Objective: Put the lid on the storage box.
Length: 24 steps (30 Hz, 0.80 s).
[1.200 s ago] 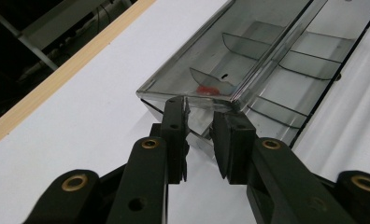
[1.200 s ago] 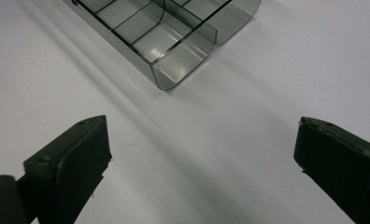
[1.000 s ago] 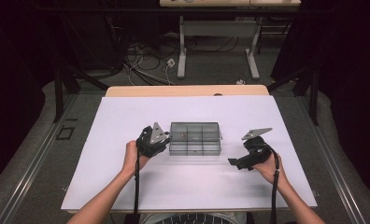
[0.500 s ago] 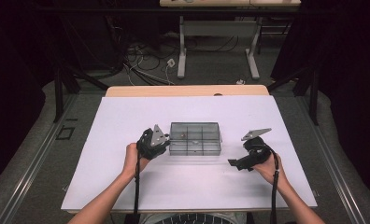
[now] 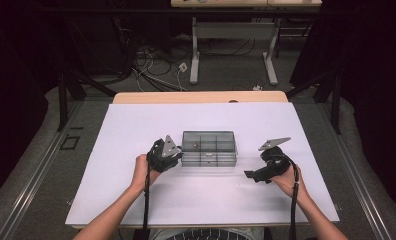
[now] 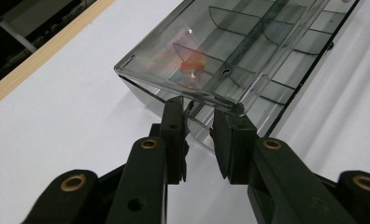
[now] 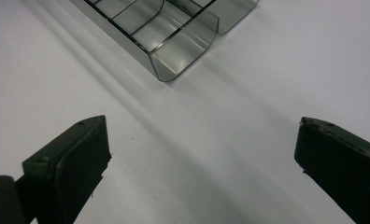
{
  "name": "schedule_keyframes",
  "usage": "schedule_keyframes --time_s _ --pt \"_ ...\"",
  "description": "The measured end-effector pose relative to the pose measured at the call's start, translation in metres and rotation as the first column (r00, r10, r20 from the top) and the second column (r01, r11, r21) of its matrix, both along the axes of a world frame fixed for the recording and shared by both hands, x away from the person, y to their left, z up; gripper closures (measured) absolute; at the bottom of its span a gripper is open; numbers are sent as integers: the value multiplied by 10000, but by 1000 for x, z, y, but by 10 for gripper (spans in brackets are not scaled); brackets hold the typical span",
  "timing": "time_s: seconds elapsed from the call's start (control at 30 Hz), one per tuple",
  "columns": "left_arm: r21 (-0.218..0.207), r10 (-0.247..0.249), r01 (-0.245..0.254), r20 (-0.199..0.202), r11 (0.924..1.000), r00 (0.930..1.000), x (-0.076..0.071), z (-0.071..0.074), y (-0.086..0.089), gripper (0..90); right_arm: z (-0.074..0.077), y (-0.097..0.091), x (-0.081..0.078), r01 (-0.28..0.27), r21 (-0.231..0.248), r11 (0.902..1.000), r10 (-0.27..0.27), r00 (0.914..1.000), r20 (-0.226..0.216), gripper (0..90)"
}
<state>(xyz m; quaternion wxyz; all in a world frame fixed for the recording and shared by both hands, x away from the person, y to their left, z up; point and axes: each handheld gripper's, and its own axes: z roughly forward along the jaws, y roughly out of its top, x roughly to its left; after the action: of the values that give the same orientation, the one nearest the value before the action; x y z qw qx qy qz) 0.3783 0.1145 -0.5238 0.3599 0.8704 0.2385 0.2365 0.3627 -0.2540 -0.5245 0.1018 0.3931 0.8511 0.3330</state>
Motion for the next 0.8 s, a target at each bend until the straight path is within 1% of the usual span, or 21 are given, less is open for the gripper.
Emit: schedule_keyframes --time_s 0.13,0.2,0.23,0.27,0.3,0.33,0.37,0.4,0.43,0.47,0.5,0.53,0.57,0.6,0.63,0.67,0.73,0.77,0.8 --pt "-51 8 -8 25 10000 10000 -1 0 0 731 0 0 0 -13 12 10000 13 10000 -28 30" --pt "-42 55 -56 -203 10000 9998 -1 1 2 711 0 0 0 -15 8 10000 15 10000 -49 30" --pt "-124 114 -117 -220 9999 9997 -1 1 2 663 0 0 0 11 11 10000 -11 10000 -75 30" --pt "-138 38 -45 -495 9999 9988 -1 2 3 611 0 0 0 5 13 10000 -5 10000 -72 30" --pt "-190 -35 21 -750 9998 9972 -2 3 4 520 0 0 0 28 10 10000 -28 10000 -45 30" --pt "-222 -23 5 -826 9998 9966 -3 3 5 456 0 -1 0 27 9 10000 -27 10000 -44 30" --pt "-114 -83 71 -1115 9999 9937 -3 5 5 367 0 -1 0 3 18 10000 -3 10000 -77 30" --pt "-191 -66 41 -1281 9998 9917 -5 4 6 329 0 -1 -1 27 7 10000 -27 10000 -53 30" --pt "-104 0 -13 -1312 9999 9914 -6 4 6 268 0 -1 0 -38 -4 10000 38 10000 -79 30" --pt "-14 -9 7 -1491 10000 9888 -7 5 7 223 0 -1 0 -70 -18 10000 70 10000 -60 30" --pt "-96 -8 -7 -1513 10000 9885 -8 4 8 194 0 0 -1 -12 52 10000 12 10000 -83 30" --pt "17 6 -4 -1654 10000 9862 -9 5 9 165 0 0 -1 -62 92 9999 63 9999 -114 30" --pt "31 4 2 -1737 10000 9848 -9 5 9 156 0 1 -1 -32 38 10000 32 9999 -97 30" --pt "-20 83 -88 -1708 10000 9853 -10 5 10 153 1 1 -1 -41 28 10000 41 9999 -116 30" --pt "49 87 -79 -1754 10000 9845 -11 5 11 141 1 1 -1 -39 23 10000 39 9999 -119 30" --pt "94 140 -125 -1911 9999 9815 -11 5 12 128 1 1 -2 -43 50 10000 44 9999 -134 30" --pt "194 271 -237 -1979 9995 9799 -13 5 15 108 1 1 -2 -55 31 10000 55 9999 -146 30" --pt "258 314 -267 -1999 9993 9793 -13 5 16 98 1 1 -1 -97 -81 9999 97 9999 -34 30" --pt "356 416 -352 -1995 9987 9790 -13 5 18 92 0 2 -1 -39 32 10000 39 10000 -26 30"
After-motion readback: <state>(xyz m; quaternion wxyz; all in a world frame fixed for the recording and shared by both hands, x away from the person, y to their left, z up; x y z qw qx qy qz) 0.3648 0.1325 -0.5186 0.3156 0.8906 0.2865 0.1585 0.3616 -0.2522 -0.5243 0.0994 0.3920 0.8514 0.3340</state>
